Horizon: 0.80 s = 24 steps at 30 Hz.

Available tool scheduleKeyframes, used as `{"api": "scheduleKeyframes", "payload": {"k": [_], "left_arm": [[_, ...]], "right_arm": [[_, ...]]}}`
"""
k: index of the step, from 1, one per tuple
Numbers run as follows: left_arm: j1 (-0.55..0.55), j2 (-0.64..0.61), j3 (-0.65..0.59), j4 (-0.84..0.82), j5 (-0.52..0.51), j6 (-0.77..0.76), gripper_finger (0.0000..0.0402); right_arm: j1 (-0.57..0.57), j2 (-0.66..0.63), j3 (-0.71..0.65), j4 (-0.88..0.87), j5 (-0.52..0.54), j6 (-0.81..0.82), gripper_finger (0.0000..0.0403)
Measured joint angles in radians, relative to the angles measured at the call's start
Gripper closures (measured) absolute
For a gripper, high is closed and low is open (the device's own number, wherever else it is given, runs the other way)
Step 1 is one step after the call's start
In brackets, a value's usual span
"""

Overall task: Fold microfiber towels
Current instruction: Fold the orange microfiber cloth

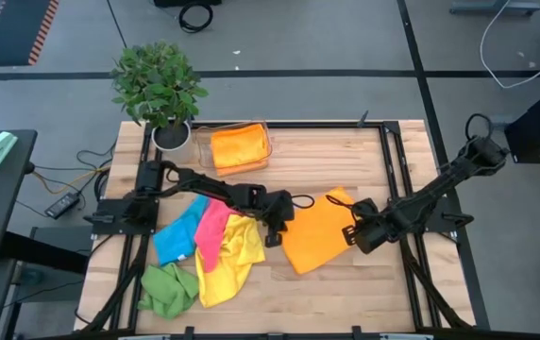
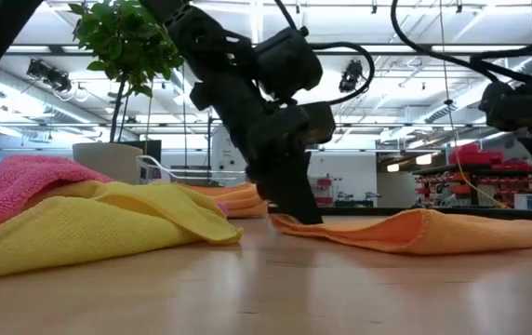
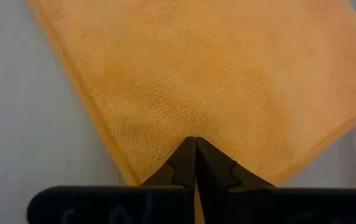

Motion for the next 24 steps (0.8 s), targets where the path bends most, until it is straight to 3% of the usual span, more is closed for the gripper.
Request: {"api": "scheduleKeyframes", "payload": {"k": [7,11,18,21,24], "left_arm": [[-0.045,-0.011,0.004,0.005,-0.009,-0.238,0.0389],[-0.091,-0.01,0.006,0.01,-0.032,-0.391,0.0383],[-0.172,-0.009,0.007,0.04,-0.115,-0.653,0.0392],[-0.193,-0.008,0.006,0.07,-0.163,-0.769,0.0379],[-0.203,-0.008,0.006,0.112,-0.19,-0.824,0.0375]], "right_arm": [[-0.112,0.0,-0.098,0.074,0.048,-0.164,0.0403],[-0.229,-0.004,-0.159,0.225,0.096,-0.356,0.0403],[-0.471,-0.002,-0.141,0.258,0.242,-0.804,0.0403],[-0.579,-0.002,-0.095,0.334,0.233,-1.085,0.0403],[-0.655,-0.002,-0.011,0.332,0.117,-1.258,0.0403]]}}
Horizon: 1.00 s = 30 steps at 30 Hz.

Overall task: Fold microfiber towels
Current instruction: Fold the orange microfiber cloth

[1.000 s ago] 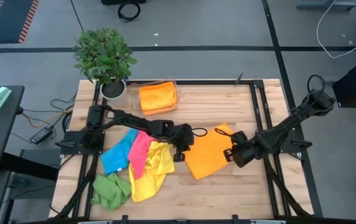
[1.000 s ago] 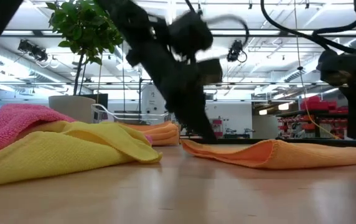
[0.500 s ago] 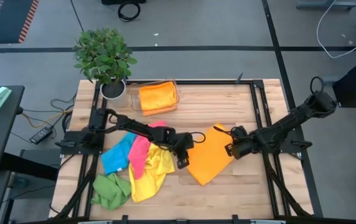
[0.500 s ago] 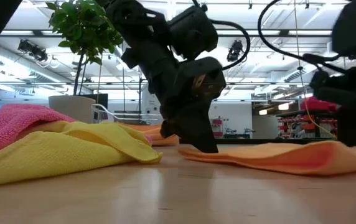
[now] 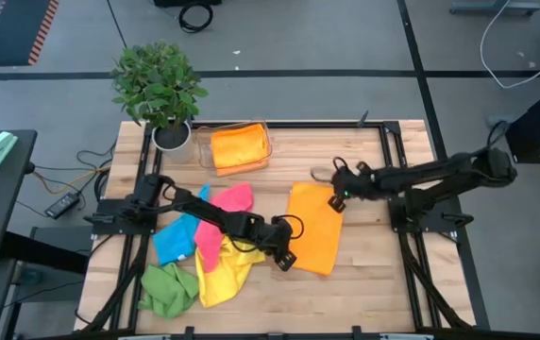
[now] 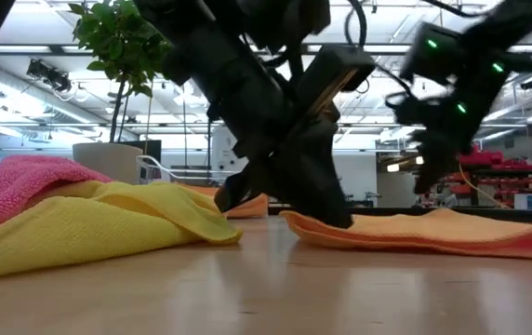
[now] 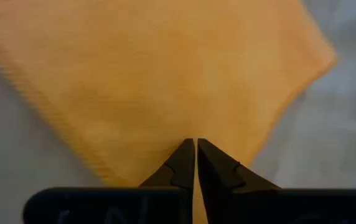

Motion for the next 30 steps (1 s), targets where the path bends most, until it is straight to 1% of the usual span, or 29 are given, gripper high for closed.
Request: {"api": "scheduleKeyframes", "payload": {"k": [2,3,5,6,7,8,9,11,15,18,21,25,30], "left_arm": [[0.0,-0.007,0.0,0.021,-0.004,-0.045,0.038],[0.002,-0.008,0.0,0.045,-0.007,-0.057,0.0384],[0.004,-0.012,0.001,0.088,-0.008,-0.064,0.0393],[0.004,-0.015,0.0,0.108,-0.009,-0.054,0.0395],[0.004,-0.016,0.001,0.135,-0.01,-0.03,0.0395],[0.003,-0.02,0.002,0.152,-0.008,0.01,0.0395],[0.001,-0.029,0.001,0.145,0.0,0.065,0.0394],[-0.008,-0.048,0.002,0.116,0.014,0.174,0.0386],[-0.027,-0.1,0.002,-0.021,0.016,0.287,0.0386],[-0.035,-0.106,0.001,-0.093,0.01,0.365,0.0395],[-0.036,-0.102,0.001,-0.133,0.009,0.438,0.039],[-0.036,-0.096,0.001,-0.156,0.008,0.584,0.0381],[-0.032,-0.096,0.002,-0.155,0.011,0.716,0.0395]], "right_arm": [[-0.031,-0.008,0.056,-0.037,-0.165,-0.074,0.0403],[-0.036,-0.008,0.079,-0.057,-0.266,-0.091,0.0403],[-0.025,-0.011,0.103,-0.082,-0.487,-0.091,0.0403],[-0.001,-0.013,0.105,-0.079,-0.571,-0.076,0.0403],[0.035,-0.013,0.105,-0.074,-0.62,-0.055,0.0403],[0.085,-0.012,0.102,-0.074,-0.632,-0.033,0.0403],[0.141,-0.012,0.095,-0.075,-0.617,-0.008,0.0403],[0.266,-0.009,0.073,-0.06,-0.534,0.083,0.0403],[0.5,-0.008,0.032,0.04,-0.397,0.36,0.0403],[0.635,-0.008,0.018,0.127,-0.304,0.572,0.0403],[0.725,0.018,0.016,0.179,-0.193,0.762,0.0403],[0.812,0.122,0.016,0.257,-0.112,0.974,0.0403],[0.893,0.281,0.038,0.318,-0.048,1.11,0.0403]]}}
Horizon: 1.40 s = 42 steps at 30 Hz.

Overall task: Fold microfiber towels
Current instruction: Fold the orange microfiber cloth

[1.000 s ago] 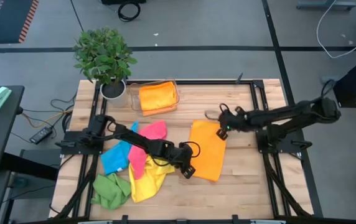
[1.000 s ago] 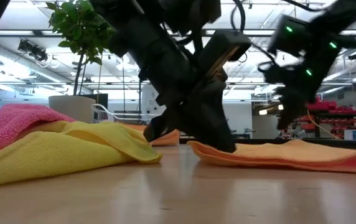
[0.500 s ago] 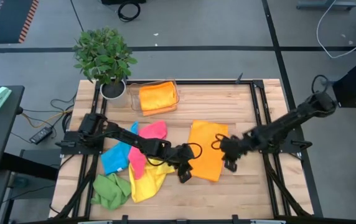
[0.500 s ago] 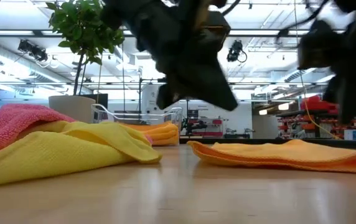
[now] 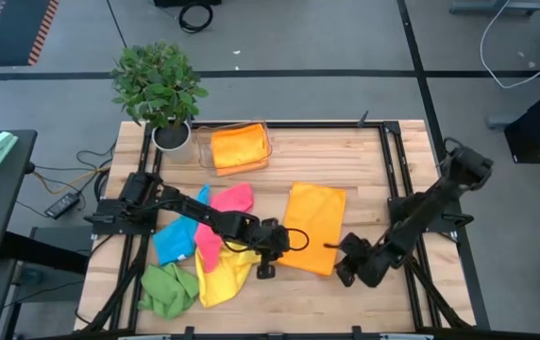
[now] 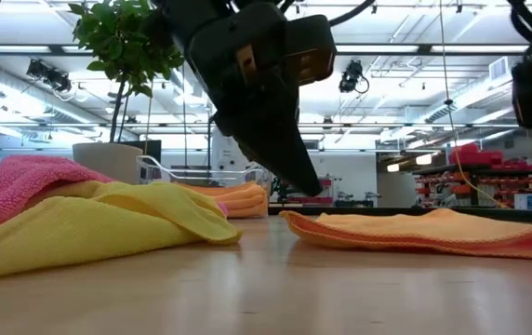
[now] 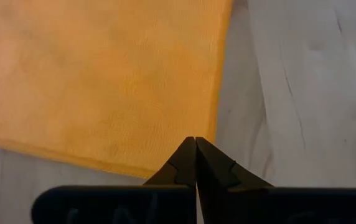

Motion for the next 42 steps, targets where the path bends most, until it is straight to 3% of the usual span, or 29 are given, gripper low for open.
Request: {"api": "scheduleKeyframes", "payload": {"k": [7,14,20,30,34,42], "left_arm": [[0.001,0.0,0.0,0.013,-0.001,0.084,0.0383],[0.001,0.03,-0.001,0.013,0.021,0.072,0.0393],[0.007,0.053,-0.005,0.029,0.025,0.036,0.0387],[0.015,0.072,-0.007,0.049,0.026,-0.119,0.0383],[-0.011,0.072,-0.007,0.101,0.053,-0.208,0.0395],[-0.118,0.087,-0.005,0.156,0.062,-0.228,0.0387]], "right_arm": [[0.005,0.068,0.057,0.04,0.047,0.049,0.0403],[0.004,0.01,0.116,-0.086,0.047,0.005,0.0403],[-0.013,0.046,0.128,-0.042,0.09,-0.048,0.0403],[0.006,0.187,0.127,0.029,-0.048,-0.096,0.0403],[0.025,0.184,0.129,0.025,-0.066,-0.126,0.0403],[0.058,0.156,0.127,-0.012,-0.161,-0.232,0.0403]]}}
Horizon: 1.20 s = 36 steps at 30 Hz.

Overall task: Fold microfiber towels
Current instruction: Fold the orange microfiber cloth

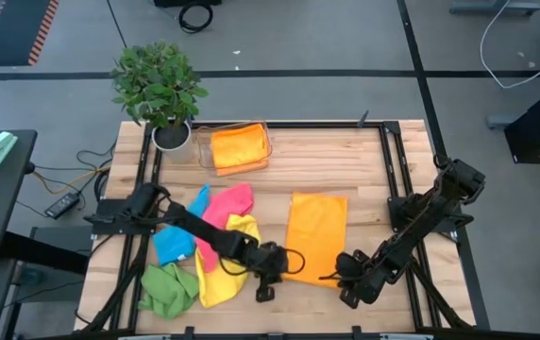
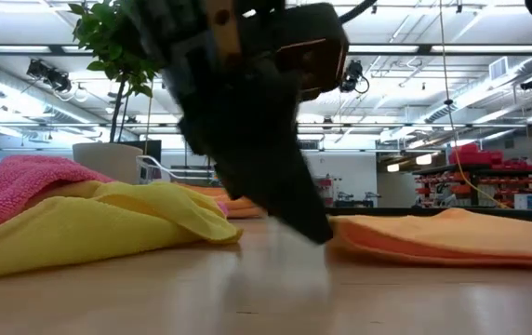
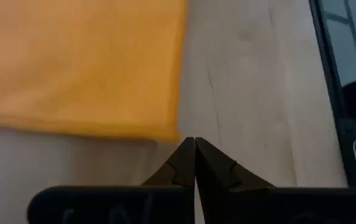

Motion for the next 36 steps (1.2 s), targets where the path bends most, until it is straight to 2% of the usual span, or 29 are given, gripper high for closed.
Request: {"api": "scheduleKeyframes", "payload": {"k": [4,8,13,18,25,30,36], "left_arm": [[-0.022,0.009,-0.001,0.0,-0.008,-0.004,0.0396],[-0.024,-0.018,0.005,0.011,-0.022,0.033,0.0387],[-0.026,-0.063,0.042,-0.006,-0.076,0.241,0.0388],[-0.027,-0.057,0.047,0.009,-0.083,0.558,0.0381],[-0.027,-0.017,0.046,0.026,-0.083,0.83,0.0309],[-0.027,0.015,0.047,0.055,-0.083,0.914,0.0242],[-0.027,0.042,0.045,0.05,-0.117,1.021,0.0187]], "right_arm": [[0.012,-0.017,-0.001,-0.007,-0.036,-0.048,0.0403],[0.019,-0.083,-0.003,-0.009,-0.062,-0.092,0.0403],[0.045,-0.181,-0.003,-0.002,-0.045,-0.173,0.0401],[0.094,-0.209,-0.002,-0.002,-0.009,-0.272,0.0376],[0.153,-0.178,-0.002,-0.002,0.067,-0.535,0.0321],[0.154,-0.178,-0.002,-0.004,0.139,-0.637,0.0272],[0.158,-0.178,-0.002,-0.04,0.143,-0.849,0.0231]]}}
